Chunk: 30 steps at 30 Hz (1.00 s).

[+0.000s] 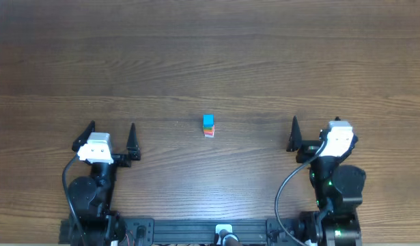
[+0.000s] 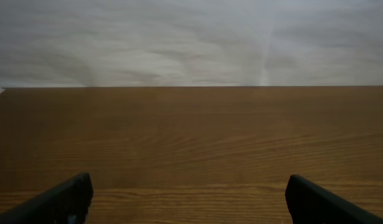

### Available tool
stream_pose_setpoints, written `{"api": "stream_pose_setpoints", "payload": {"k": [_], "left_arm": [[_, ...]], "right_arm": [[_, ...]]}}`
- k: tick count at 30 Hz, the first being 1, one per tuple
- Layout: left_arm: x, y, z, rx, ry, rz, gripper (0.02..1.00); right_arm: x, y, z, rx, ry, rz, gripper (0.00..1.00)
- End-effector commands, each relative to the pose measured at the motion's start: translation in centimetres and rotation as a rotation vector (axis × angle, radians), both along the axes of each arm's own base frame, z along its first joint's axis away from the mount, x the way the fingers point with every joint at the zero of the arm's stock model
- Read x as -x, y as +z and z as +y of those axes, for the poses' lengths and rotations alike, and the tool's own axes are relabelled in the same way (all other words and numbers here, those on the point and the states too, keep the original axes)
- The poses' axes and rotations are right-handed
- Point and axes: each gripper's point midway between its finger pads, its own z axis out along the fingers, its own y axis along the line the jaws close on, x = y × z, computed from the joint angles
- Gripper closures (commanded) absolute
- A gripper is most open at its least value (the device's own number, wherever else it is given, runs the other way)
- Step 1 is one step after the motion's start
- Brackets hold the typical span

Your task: Stack Cubes

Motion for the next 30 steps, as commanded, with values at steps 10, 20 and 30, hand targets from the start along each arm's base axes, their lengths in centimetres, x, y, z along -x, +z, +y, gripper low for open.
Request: {"api": "stream_pose_setpoints", "payload": {"k": [10, 20, 30], "left_arm": [[0.0, -0.2, 0.0, -0.015, 0.002, 0.001, 0.018], [0.0, -0.2, 0.0, -0.015, 0.002, 0.001, 0.018], [0.0, -0.2, 0.0, -0.015, 0.002, 0.001, 0.018]], "right_arm": [[1.2, 1.0, 0.5, 0.041, 0.031, -0.148, 0.009], [0.5, 0.6, 0.8, 0.043, 0.046, -0.227, 0.007], [0.2, -1.2, 0.9, 0.042, 0.055, -0.193, 0.009]]}}
